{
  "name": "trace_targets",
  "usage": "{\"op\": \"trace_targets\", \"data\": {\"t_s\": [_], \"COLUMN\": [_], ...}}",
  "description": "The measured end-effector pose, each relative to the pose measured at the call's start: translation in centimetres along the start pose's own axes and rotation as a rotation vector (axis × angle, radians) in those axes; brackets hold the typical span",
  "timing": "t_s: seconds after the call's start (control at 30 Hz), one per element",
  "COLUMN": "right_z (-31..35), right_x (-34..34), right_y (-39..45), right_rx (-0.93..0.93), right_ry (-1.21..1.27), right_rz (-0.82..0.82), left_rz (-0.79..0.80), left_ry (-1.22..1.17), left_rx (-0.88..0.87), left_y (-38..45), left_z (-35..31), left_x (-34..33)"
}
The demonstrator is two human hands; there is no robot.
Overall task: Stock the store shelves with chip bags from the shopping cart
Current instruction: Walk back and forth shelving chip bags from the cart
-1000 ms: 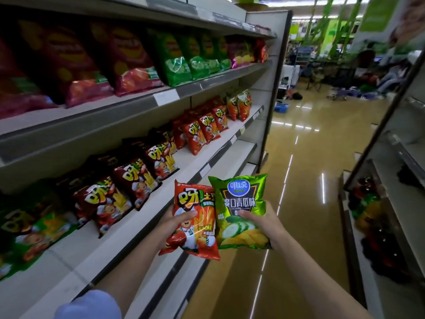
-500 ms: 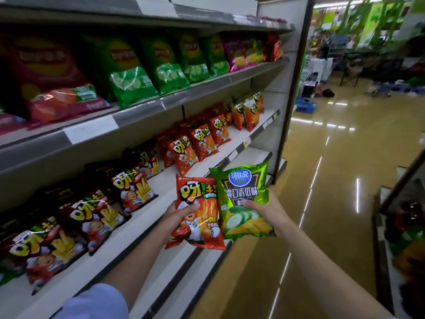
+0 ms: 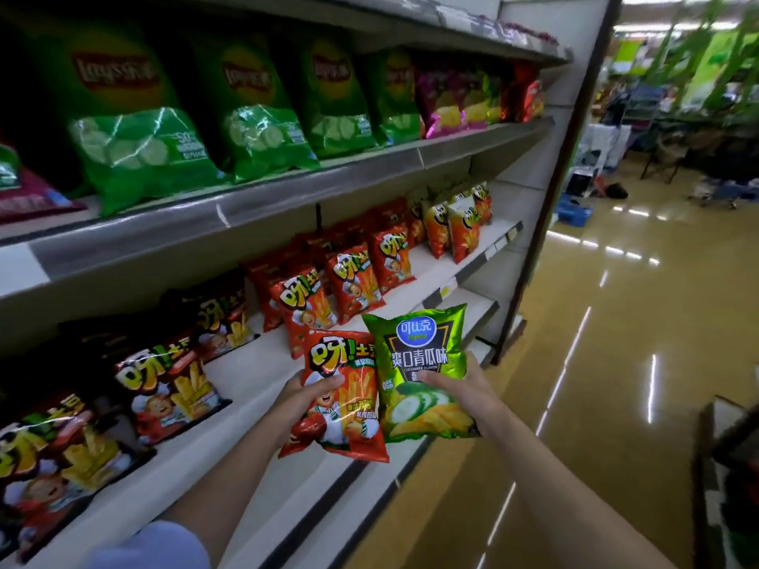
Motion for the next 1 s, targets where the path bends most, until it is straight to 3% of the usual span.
{"op": "trace_targets", "data": {"t_s": [0.4,0.6,0.73,0.83,1.0], "right_z": [9.1,10.4,9.6,6.8,8.2], "right_x": [1.0,1.6,0.5,0.1,-1.1], "right_y": [18.9,25.4,28.4,31.7,29.9], "right_rx": [0.085,0.11,0.068,0.068,0.062], "right_ry": [-0.108,-0.006,-0.073,-0.081,-0.082], "right_rz": [0.19,0.264,0.394,0.477,0.538], "left_rz": [-0.286,-0.572,-0.747,-0.8,-0.821], "left_ry": [-0.135,-0.15,-0.212,-0.197,-0.131], "left_rx": [-0.173,-0.246,-0.28,-0.216,-0.036], "left_y": [11.5,13.3,13.5,14.2,15.5], "left_z": [-8.0,-7.3,-5.5,-4.0,-2.2], "left_x": [4.6,6.7,6.7,5.9,5.0]}}
Point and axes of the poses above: each hand's wrist, its own y-axis towards the middle knuckle, its own x-axis out of the back of the hand, z = x × y, the point moved 9 cm from there along y, towards the middle knuckle, and after that the axes turned 7 degrees about z, right-handed, at the moved point
